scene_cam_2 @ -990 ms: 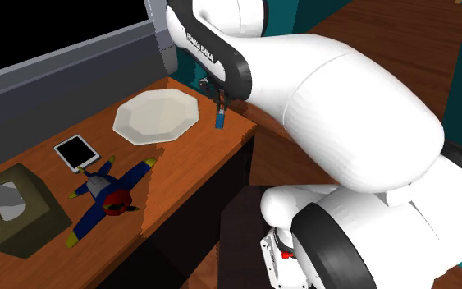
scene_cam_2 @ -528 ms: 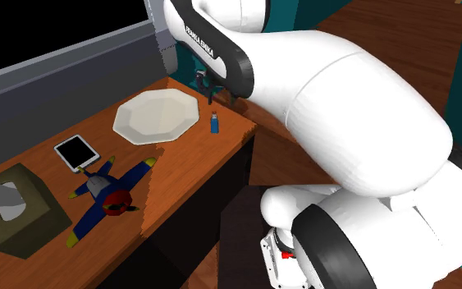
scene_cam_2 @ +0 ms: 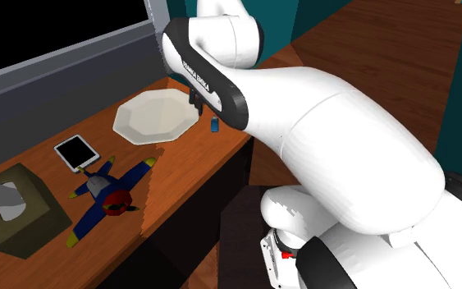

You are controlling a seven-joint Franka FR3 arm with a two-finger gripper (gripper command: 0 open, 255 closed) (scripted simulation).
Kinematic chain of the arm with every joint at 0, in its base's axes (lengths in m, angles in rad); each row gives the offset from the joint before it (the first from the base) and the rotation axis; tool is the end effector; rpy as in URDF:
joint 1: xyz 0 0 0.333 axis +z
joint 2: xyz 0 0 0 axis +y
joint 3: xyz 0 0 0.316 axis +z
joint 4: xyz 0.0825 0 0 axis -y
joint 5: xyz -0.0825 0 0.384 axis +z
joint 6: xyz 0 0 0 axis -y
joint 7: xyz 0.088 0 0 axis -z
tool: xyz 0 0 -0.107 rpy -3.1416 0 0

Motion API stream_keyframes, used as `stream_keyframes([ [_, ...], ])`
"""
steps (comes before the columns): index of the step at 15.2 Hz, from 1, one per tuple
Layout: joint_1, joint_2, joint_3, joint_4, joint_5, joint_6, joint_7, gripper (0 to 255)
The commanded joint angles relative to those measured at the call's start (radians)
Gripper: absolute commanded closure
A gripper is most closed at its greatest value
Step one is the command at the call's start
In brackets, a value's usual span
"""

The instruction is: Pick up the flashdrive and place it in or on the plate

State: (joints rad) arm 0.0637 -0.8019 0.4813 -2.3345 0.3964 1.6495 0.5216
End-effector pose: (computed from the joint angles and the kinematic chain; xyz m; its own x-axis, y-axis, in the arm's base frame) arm 0.2495 0.2462 0.5735 0.9925 -0.1203 0.0216 -0.1182 -0.9899 -0.0783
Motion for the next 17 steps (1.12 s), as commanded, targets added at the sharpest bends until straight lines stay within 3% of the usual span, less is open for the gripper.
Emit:
stream_keyframes([
  [1, 0.004, -0.006, 0.008, -0.031, 0.008, 0.026, -0.003, 0],
  [9, 0.004, -0.007, 0.010, -0.039, 0.010, 0.033, -0.003, 0],
  [10, 0.004, -0.007, 0.010, -0.039, 0.010, 0.033, -0.003, 255],
  [17, 0.004, -0.007, 0.010, -0.039, 0.010, 0.033, -0.003, 255],
])
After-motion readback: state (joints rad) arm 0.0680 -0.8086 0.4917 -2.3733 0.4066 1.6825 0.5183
